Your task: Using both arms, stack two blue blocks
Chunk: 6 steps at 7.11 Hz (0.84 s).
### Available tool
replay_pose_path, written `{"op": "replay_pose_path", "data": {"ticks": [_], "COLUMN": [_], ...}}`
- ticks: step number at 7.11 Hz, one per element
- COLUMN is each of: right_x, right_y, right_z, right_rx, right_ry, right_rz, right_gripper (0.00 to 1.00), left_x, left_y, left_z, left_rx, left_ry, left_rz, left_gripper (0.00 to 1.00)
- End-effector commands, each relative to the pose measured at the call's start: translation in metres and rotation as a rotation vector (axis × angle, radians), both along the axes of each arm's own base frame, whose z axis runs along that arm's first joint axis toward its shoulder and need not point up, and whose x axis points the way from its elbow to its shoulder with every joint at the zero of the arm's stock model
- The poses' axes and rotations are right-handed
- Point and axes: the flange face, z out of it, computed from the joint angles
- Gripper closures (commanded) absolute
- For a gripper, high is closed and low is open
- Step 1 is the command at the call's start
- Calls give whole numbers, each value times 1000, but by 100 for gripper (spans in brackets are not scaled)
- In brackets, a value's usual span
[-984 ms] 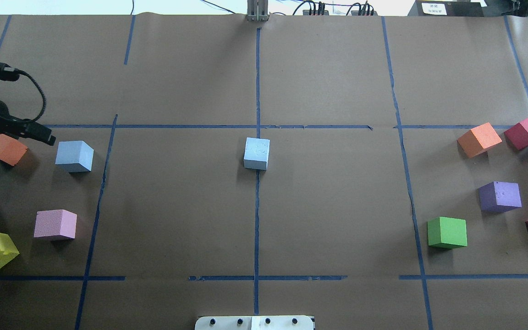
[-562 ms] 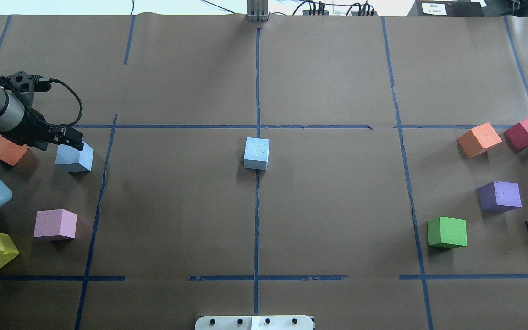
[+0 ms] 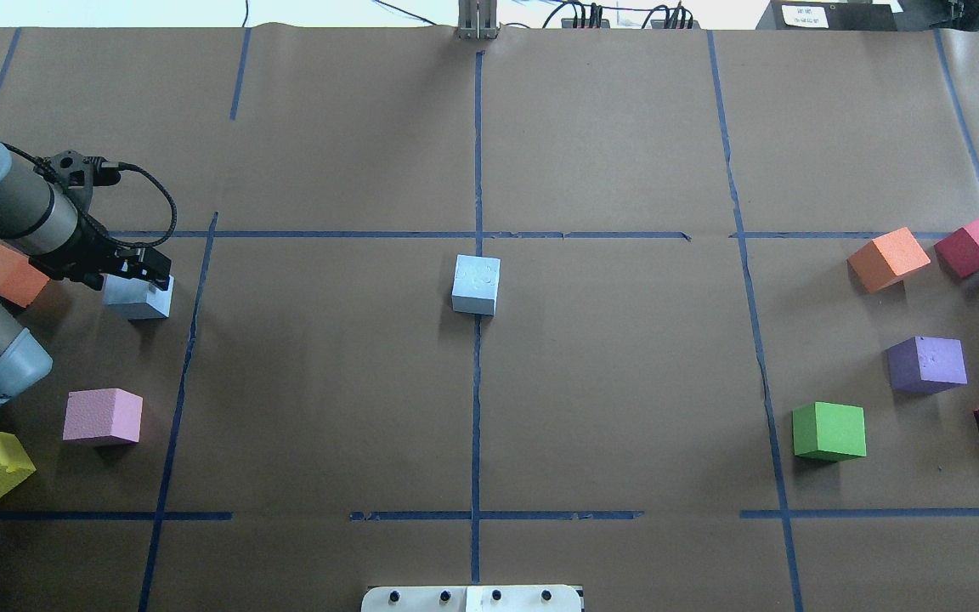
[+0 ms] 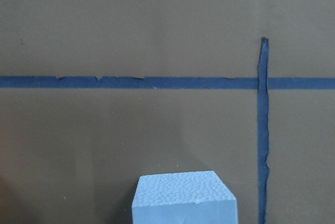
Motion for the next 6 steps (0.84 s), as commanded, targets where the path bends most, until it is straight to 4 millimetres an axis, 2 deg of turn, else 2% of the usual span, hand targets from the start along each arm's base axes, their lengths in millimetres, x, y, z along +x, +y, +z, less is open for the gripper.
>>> {"op": "replay_pose_path", "data": {"ticks": [1,2,3,4,5,6], "right_x": [0,0,0,0,0,0], "right_y": [0,0,0,1,2,2], "right_z": [0,0,0,0,1,1], "right_rx": [-2,-2,-2,-1,-3,-3], "right_ry": [0,0,0,-2,-2,-2], "right_rz": [0,0,0,0,0,0], "right_gripper": [0,0,0,0,0,0], "left_x": [16,15,15,15,15,28], "left_y": [5,5,5,5,4,-10], "left_z": [7,4,-1,-24,-64,-115], "left_rx": [14,26,31,62,106,125], "left_ry": [-33,-29,-24,-1,43,68], "left_rz": [10,15,13,9,11,5], "left_gripper": [7,57,65,72,73,72]}}
